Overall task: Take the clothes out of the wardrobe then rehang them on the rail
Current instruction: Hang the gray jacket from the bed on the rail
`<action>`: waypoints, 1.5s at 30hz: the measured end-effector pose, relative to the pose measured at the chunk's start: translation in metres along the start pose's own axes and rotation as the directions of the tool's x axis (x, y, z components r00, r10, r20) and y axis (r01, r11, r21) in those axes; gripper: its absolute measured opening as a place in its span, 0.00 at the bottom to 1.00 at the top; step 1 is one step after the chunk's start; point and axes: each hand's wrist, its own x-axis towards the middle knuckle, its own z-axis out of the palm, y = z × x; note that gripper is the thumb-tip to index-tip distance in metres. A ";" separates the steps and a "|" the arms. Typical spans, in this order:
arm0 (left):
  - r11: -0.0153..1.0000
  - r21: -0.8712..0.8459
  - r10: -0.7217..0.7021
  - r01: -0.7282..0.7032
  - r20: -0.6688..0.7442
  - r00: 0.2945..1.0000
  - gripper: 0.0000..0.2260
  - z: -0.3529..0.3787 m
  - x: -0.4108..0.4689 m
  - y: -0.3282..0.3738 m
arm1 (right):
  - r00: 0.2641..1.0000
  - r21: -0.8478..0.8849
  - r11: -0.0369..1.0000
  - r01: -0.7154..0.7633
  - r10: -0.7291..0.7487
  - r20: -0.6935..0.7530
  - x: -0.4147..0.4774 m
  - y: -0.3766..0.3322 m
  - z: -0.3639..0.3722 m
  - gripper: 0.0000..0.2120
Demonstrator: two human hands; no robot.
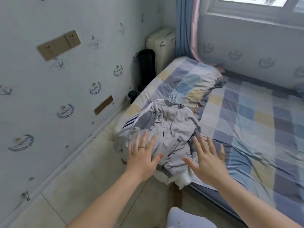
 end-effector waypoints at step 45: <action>0.951 0.236 0.114 -0.199 0.329 0.937 0.32 0.275 0.700 -0.142 | 0.903 0.027 0.936 -0.352 0.332 0.272 0.657 0.116 0.250 0.41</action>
